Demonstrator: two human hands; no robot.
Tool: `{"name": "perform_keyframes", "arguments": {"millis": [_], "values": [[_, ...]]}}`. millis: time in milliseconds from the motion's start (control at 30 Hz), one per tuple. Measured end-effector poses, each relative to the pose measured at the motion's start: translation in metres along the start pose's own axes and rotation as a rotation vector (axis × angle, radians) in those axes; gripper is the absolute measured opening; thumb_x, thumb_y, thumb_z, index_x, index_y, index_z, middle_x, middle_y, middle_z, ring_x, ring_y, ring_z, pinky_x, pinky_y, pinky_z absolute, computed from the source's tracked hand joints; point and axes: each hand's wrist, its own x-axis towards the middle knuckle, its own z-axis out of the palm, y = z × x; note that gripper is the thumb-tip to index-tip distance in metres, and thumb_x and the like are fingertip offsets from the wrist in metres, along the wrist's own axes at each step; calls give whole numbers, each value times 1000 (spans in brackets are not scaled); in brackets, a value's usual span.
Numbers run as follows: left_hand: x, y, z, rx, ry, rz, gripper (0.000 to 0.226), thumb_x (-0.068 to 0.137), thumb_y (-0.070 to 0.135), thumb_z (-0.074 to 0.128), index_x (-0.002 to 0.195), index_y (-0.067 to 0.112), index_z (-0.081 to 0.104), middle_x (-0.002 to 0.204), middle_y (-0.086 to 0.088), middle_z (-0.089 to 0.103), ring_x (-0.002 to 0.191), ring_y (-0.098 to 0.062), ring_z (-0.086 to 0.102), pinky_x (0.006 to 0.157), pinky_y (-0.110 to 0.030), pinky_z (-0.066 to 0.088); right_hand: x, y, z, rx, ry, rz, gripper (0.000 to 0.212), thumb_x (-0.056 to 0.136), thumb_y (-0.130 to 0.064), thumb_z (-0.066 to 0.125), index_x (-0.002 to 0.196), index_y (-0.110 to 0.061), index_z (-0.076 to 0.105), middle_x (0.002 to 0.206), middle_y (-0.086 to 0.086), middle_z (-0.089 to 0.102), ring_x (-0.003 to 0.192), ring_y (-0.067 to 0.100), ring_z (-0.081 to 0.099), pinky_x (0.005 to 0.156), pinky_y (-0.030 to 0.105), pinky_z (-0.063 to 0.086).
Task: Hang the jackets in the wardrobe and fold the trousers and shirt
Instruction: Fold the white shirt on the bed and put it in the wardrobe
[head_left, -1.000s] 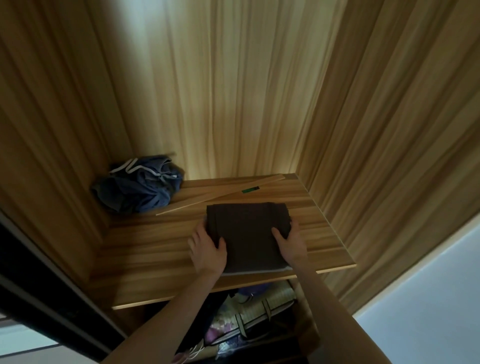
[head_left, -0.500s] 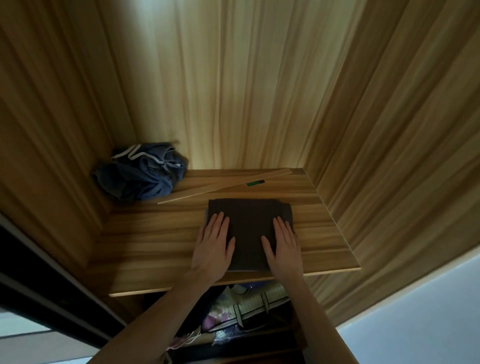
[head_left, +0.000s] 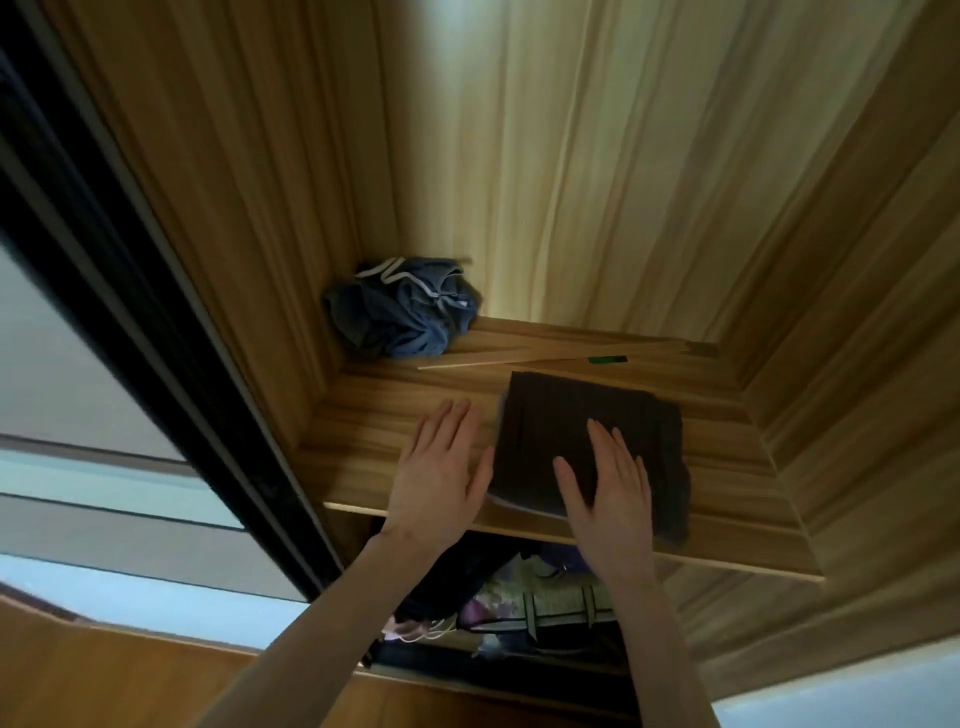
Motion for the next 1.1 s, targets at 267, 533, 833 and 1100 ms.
{"name": "perform_keyframes", "arguments": {"millis": [267,533,833,1100], "values": [[-98,-67,-80,-75,276,-154,45,106,33,50,145,11,56,146,-4,60,140,-24,51,116,-46,41,-37,-133,20,87,-54,-244,68,104,-64,38,160,-24,36,166,-3,37,156,11,23,129,39,13],[-257,-162,-182,-29,419,-499,48,106,42,50,148,20,56,151,-1,58,141,-27,53,115,-50,44,-125,-288,58,179,-147,-491,63,105,-53,53,159,-24,39,165,-3,39,156,14,25,128,49,21],[-419,-244,-298,170,495,-687,46,106,36,52,146,15,56,147,-6,61,137,-29,56,115,-50,44,-237,-451,101,247,-294,-738,65,107,-57,37,160,-19,38,167,-3,37,159,16,21,131,40,9],[-519,-299,-370,234,576,-847,45,106,34,54,147,16,54,146,-5,61,136,-25,57,112,-49,49,-306,-565,143,295,-433,-927,76,99,-68,30,160,-22,38,167,-1,38,157,19,28,130,41,14]]}}
